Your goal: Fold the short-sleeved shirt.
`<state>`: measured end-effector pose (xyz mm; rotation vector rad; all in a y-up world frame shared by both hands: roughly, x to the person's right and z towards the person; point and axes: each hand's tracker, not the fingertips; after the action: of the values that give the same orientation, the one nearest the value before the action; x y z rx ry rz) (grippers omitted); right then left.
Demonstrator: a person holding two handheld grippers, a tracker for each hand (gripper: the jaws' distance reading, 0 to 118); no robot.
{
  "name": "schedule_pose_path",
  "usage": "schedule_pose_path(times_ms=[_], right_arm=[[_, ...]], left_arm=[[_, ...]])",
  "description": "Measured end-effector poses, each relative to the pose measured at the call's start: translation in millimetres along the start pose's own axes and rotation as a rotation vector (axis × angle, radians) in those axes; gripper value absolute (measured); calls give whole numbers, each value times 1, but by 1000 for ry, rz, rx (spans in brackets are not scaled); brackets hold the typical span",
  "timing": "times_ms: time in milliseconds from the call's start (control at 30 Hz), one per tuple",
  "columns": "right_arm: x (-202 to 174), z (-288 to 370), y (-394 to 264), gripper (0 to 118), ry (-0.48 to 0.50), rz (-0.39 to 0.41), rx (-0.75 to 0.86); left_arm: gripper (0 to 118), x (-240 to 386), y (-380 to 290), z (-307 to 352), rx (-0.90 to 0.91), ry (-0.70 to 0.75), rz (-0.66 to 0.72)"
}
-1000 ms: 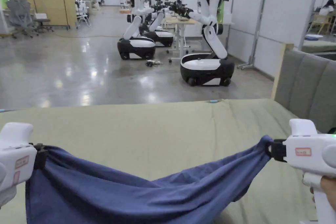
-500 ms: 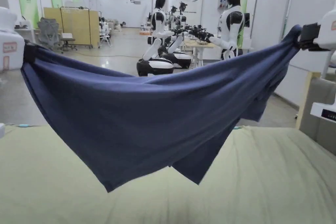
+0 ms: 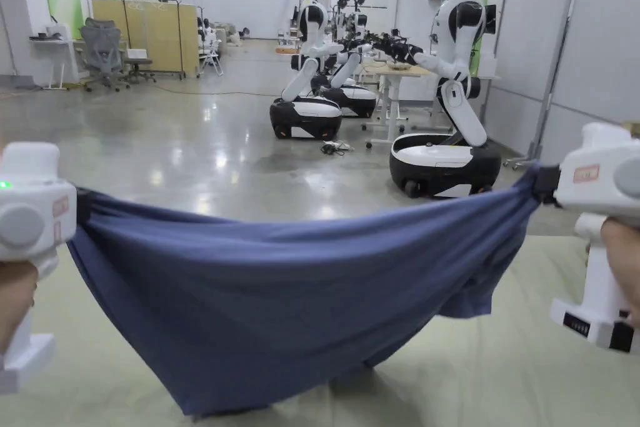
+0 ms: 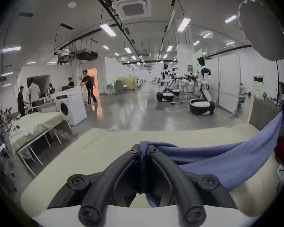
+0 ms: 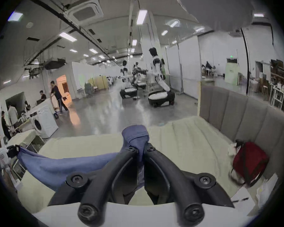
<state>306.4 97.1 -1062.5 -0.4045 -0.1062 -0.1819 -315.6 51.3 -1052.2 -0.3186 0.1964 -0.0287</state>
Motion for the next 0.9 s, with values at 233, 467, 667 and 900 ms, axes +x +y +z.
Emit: schedule_pose_path(times_ms=[233, 467, 667, 900], right_arm=[[25, -5, -55, 9, 5, -16, -55], [60, 112, -106, 9, 71, 53, -57], [100, 190, -211, 9, 108, 155, -184], [134, 227, -364, 9, 61, 242, -433]], left_arm=[[5, 0, -48, 22, -61, -35, 24], [5, -26, -84, 137, -59, -141, 77], [5, -44, -171, 235, -219, -225, 16], [5, -65, -289, 280, -494, -217, 83]])
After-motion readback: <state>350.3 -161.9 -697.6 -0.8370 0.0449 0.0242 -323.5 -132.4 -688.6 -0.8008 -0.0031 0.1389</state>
